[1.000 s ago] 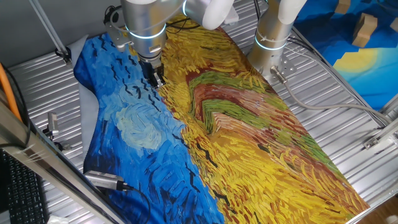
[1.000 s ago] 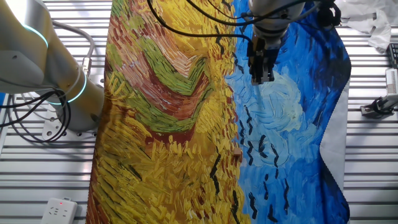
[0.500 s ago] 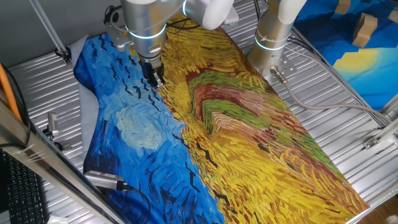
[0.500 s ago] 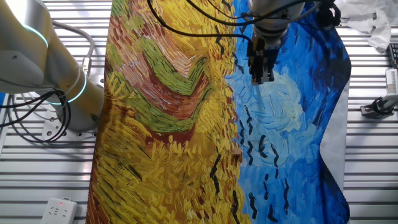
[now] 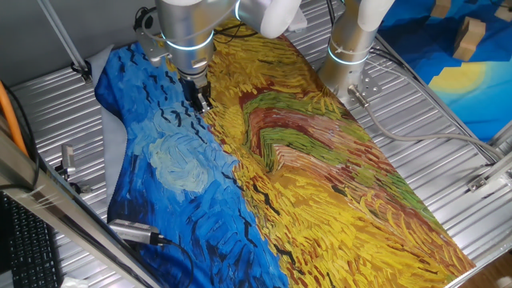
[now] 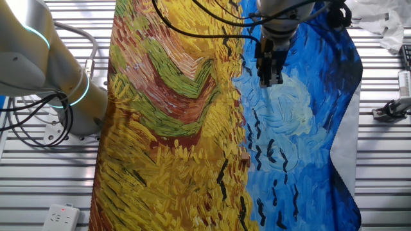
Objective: Pick up the small block on the left and move it to the right
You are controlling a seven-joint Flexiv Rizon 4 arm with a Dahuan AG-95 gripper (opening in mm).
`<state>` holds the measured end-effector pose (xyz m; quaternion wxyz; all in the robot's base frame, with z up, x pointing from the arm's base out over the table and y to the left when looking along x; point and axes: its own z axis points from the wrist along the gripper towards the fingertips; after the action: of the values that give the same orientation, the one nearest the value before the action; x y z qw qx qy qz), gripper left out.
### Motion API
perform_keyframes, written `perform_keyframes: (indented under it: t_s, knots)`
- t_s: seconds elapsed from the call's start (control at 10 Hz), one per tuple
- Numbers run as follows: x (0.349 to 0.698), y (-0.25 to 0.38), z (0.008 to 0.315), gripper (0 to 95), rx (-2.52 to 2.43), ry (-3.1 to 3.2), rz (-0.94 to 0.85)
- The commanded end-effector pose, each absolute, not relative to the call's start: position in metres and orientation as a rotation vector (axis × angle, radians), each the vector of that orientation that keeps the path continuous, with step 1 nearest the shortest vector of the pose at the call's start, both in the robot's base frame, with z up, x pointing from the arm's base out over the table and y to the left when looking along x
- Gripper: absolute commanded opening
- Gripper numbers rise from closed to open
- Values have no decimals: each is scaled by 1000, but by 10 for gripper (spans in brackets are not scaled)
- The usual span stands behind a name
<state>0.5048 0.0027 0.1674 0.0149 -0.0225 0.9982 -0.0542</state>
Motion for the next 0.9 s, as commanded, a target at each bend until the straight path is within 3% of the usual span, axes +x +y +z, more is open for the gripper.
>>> perform_keyframes:
  t_s: [0.1,0.9]
  knots:
    - [505,3,167,0,-68,3107,-168]
    - [505,3,167,0,-65,3108,-169]
